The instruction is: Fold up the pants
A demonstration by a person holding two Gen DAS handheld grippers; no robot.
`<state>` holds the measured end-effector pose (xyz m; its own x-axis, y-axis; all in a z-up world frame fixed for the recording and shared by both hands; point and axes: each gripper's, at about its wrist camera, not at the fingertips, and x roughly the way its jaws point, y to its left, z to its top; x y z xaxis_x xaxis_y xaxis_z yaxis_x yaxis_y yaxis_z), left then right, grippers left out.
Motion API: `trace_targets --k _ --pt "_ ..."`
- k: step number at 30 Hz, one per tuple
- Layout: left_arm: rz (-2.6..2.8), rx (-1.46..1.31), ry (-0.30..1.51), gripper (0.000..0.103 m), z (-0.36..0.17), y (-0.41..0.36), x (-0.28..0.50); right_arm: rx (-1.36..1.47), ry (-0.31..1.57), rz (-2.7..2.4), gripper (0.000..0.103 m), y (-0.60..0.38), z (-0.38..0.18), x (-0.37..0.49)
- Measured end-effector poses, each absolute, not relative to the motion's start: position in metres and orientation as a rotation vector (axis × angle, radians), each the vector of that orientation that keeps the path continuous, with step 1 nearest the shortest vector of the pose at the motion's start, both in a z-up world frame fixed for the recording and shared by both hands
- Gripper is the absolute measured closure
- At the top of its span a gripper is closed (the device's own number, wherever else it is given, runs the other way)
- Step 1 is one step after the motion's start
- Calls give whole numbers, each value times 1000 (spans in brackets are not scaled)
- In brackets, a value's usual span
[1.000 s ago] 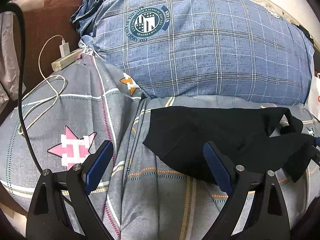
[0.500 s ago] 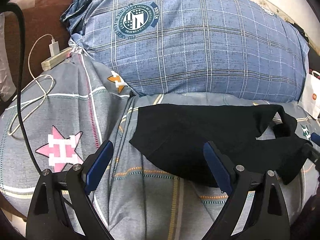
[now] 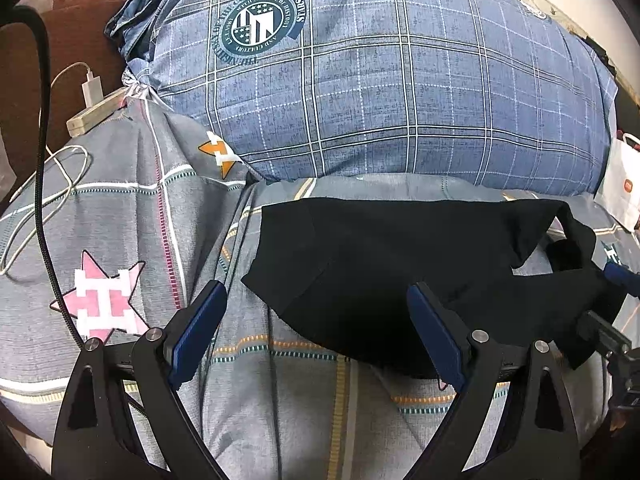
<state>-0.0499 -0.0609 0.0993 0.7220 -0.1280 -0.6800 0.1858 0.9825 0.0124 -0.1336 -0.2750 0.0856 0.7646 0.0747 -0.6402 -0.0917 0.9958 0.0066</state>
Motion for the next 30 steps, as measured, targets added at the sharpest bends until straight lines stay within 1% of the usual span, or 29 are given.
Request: trace_targets --k 11,16,21,26,27,28,29,30 --pt "-209 86 781 11 100 -65 -33 -81 713 145 7 -259 76 -119" --pt "-286 53 894 11 100 -63 -5 -194 739 238 7 -246 67 -99" --pt "-298 56 920 11 101 -67 11 -293 747 337 7 -232 60 -78" --pt "-290 122 928 11 92 -83 28 -351 759 438 8 -220 49 -53" --pt "-287 129 943 11 88 -85 31 -343 765 459 10 -219 46 -50" --pt "-288 131 964 11 82 -85 33 -327 786 492 22 -217 42 -44" --pt "-291 132 981 11 77 -85 35 -319 812 521 44 -215 38 -40" --pt "-292 135 1001 11 71 -84 35 -315 841 550 55 -212 34 -37"
